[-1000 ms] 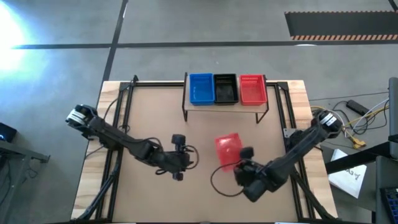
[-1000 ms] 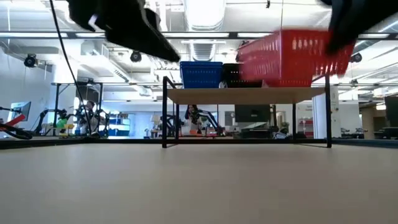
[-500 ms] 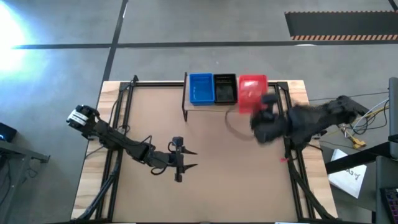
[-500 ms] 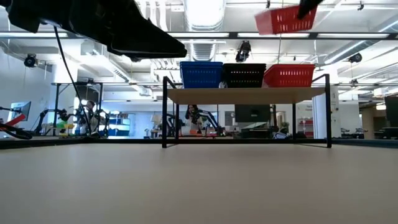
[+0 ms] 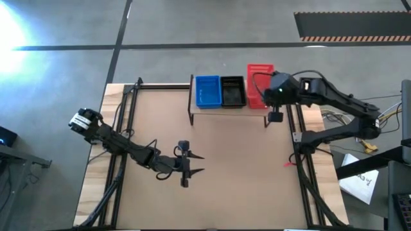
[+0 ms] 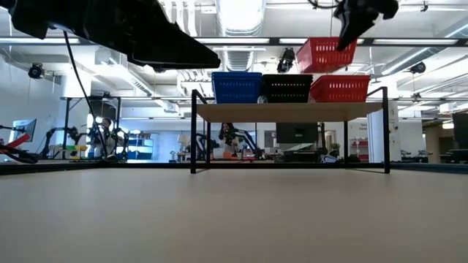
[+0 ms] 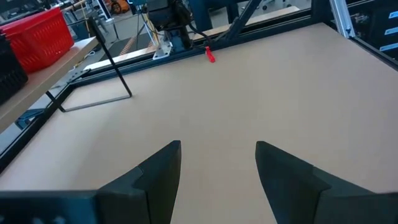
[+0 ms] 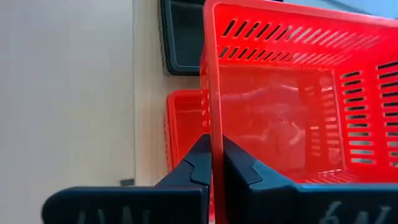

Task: Stack baskets on shelf by color
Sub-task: Stack the red basket on top of the stacked red baskets on the shelf

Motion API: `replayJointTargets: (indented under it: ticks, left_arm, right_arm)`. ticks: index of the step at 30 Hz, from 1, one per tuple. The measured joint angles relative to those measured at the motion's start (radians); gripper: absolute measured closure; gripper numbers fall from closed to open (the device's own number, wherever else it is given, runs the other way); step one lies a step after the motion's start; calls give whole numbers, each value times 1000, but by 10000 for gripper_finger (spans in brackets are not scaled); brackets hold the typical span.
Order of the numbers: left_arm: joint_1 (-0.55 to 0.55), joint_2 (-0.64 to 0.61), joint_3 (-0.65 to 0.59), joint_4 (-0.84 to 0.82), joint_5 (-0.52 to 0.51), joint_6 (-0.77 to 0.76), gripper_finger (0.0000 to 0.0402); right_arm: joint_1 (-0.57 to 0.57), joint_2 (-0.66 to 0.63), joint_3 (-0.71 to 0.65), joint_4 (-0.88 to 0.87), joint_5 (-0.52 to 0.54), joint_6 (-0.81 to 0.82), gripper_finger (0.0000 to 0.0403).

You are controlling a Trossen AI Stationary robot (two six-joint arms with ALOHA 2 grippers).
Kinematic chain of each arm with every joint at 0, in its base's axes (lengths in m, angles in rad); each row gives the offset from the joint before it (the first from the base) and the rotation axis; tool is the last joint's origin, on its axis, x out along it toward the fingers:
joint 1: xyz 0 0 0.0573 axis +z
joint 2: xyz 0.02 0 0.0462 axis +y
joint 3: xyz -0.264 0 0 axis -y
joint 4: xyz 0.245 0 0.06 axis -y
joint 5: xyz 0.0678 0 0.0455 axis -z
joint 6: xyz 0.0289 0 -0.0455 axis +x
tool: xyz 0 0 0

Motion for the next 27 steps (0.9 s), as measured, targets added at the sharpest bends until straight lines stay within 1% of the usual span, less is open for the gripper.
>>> replayJointTargets:
  ticks: [2,6,11,24,27]
  left_arm:
    - [0,0,0,0,0,0,210]
    - [1,1,0,0,0,-1,210]
    - [1,1,0,0,0,-2,210]
    - [3,1,1,0,1,-2,210]
    - [4,1,1,0,1,-2,210]
  right_arm:
    - [-35,10,-17,6,-45,-25,394]
    - [-75,28,-49,-3,-81,-39,394]
    - [-80,21,-77,-5,-81,-53,394]
    - [-80,21,-78,-66,-68,-52,393]
    - [-79,21,-78,-69,-19,-39,381]
